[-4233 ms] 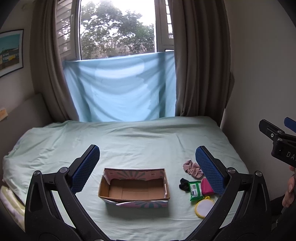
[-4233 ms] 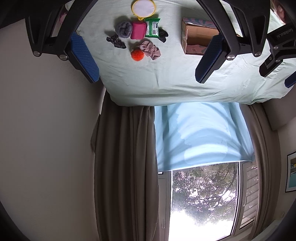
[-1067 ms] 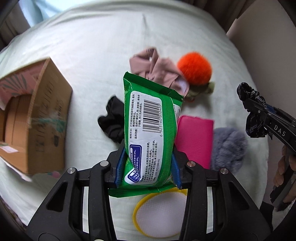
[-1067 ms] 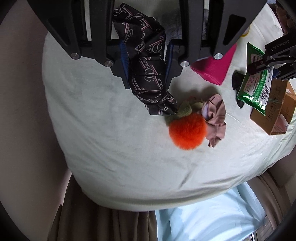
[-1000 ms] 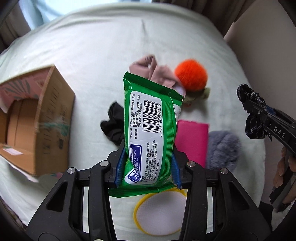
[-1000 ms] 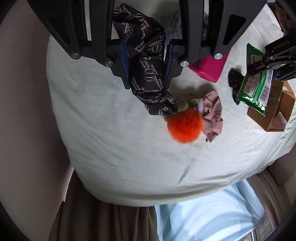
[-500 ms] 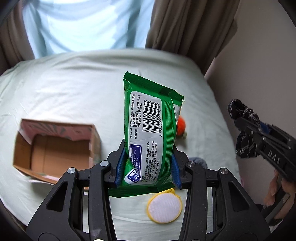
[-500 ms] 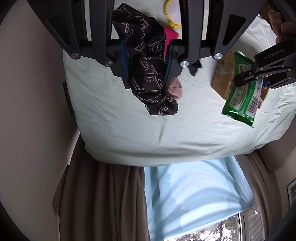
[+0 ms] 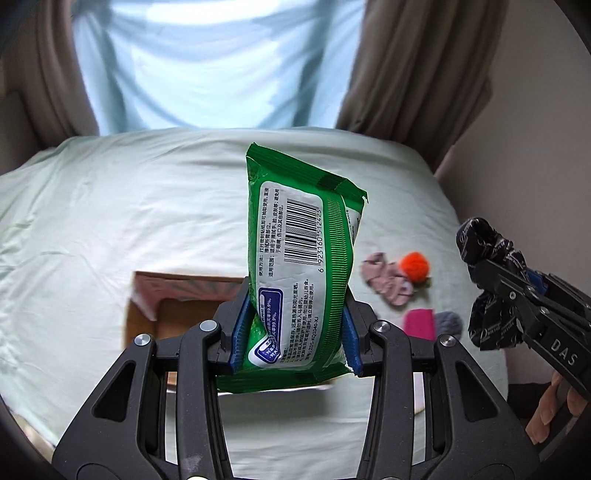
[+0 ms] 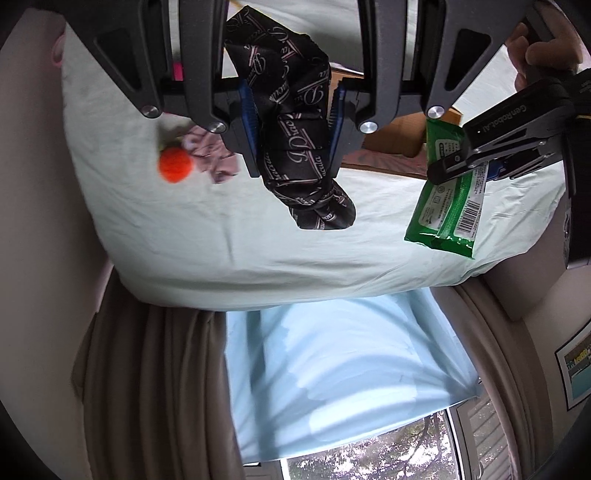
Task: Organize soft objects
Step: 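Carry the wipes pack and scarf over the cardboard box with both tools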
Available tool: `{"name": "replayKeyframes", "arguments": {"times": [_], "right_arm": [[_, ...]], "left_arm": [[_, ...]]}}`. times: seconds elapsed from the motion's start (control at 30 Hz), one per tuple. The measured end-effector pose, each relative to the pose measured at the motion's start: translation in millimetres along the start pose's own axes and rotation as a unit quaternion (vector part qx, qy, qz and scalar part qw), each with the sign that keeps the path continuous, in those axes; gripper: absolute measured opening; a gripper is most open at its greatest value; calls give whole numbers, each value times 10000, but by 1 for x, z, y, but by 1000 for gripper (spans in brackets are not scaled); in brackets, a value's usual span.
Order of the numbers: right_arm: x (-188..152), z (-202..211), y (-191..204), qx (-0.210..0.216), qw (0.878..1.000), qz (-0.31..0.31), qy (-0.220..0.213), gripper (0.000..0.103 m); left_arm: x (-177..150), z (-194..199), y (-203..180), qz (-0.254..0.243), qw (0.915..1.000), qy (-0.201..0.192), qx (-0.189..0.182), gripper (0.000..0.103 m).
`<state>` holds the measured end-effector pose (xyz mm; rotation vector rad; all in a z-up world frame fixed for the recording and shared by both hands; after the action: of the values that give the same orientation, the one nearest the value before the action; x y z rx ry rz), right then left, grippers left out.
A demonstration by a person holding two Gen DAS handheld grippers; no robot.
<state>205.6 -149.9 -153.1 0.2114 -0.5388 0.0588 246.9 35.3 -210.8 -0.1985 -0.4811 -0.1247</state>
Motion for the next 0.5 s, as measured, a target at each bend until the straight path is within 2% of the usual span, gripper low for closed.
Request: {"name": "replayKeyframes", "arguments": {"times": [0.2,0.37,0.5], "right_arm": [[-4,-51,59,184,9991,-119,364,30],[-17,-106,92,419,9954,-352,790,30],[-34,-159,106,573,9889,-457,1289,30]], "left_arm": [[-5,-13,87,156,9994,283,80,38],[-23,-55,137,152,9973,678,232,38],[-38,-93,166,261,9939,1033,296,38]]}}
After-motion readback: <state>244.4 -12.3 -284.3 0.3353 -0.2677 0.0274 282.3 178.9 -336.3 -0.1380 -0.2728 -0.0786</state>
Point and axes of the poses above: each gripper's, at about its wrist camera, not at the fingertips, and z roughly against the way its jaws point, y to its left, x to its top, the point moved 8 cm from there along -z, roughly the way its jaws point, and after that the axes turned 9 degrees about y, right-handed, at the moved point
